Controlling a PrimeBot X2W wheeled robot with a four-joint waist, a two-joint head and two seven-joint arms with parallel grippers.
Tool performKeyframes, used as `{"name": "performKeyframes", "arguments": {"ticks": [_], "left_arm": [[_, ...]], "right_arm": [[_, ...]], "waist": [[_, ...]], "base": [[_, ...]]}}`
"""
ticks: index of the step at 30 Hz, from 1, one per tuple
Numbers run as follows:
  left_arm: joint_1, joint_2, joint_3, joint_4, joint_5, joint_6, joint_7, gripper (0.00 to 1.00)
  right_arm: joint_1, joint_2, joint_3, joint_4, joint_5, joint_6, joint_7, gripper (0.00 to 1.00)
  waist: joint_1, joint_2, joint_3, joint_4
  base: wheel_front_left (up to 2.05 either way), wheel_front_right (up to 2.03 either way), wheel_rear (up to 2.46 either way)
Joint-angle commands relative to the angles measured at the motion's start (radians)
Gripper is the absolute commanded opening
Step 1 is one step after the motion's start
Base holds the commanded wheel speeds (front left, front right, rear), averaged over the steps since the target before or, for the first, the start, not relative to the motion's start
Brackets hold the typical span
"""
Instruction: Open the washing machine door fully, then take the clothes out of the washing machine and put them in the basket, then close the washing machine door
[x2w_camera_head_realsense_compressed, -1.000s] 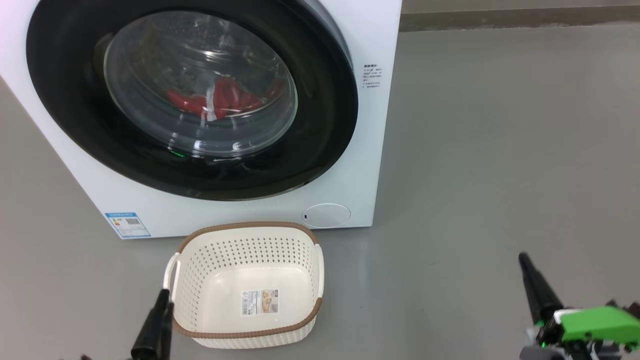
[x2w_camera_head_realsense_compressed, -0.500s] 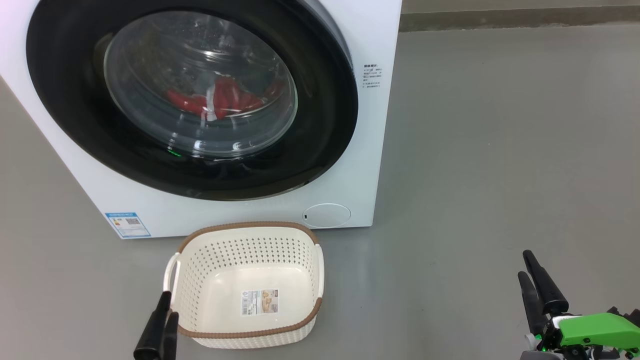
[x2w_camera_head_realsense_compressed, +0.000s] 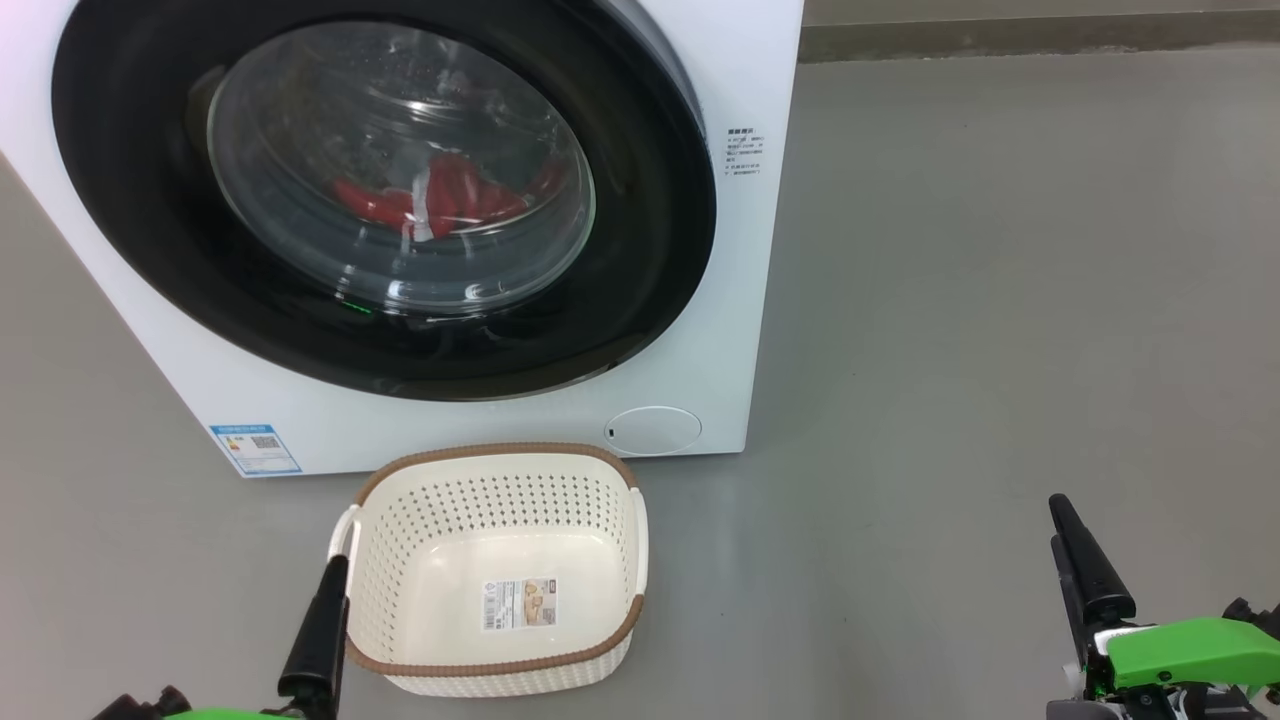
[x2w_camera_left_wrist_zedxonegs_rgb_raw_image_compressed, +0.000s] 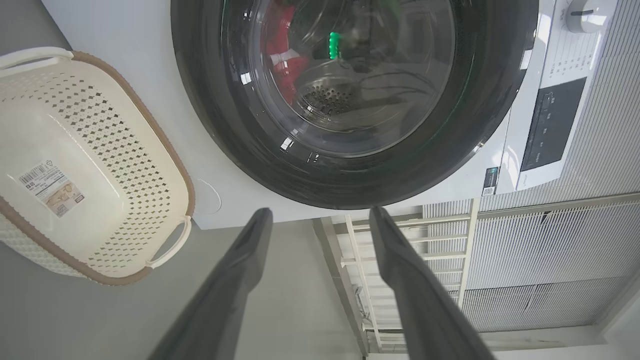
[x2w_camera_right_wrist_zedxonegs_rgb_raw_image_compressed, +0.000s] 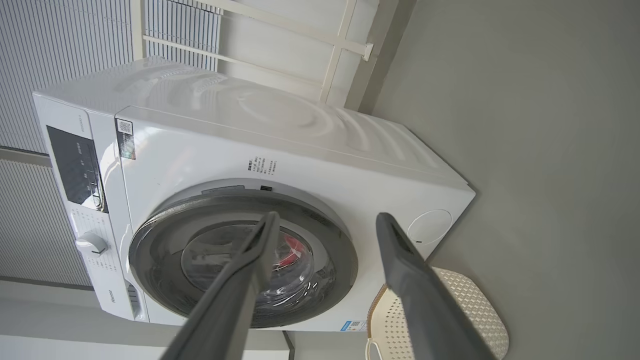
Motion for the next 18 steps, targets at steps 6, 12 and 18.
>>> {"name": "performKeyframes", "arguments": {"ticks": [6, 12, 18], "left_arm": [[-0.047, 0.014, 0.014, -0.061, 0.176, -0.002, -0.029, 1.00], [-0.048, 0.014, 0.012, -0.077, 0.287, -0.003, -0.044, 1.00], [-0.047, 0.015, -0.003, -0.088, 0.414, 0.001, -0.062, 1.00]], "right_arm": [[-0.057, -0.018, 0.000, -0.045, -0.160, 0.000, -0.029, 1.00], [-0.058, -0.018, 0.004, -0.055, -0.264, 0.000, -0.044, 1.00], [-0.054, -0.019, 0.013, -0.061, -0.384, 0.000, -0.061, 1.00]], "waist": [[-0.0001, 0.0000, 0.000, -0.001], [-0.0001, 0.0000, -0.001, -0.001], [-0.0001, 0.0000, -0.005, 0.000]], "base": [[0.00, 0.00, 0.00], [0.00, 0.00, 0.00], [0.00, 0.00, 0.00]]}}
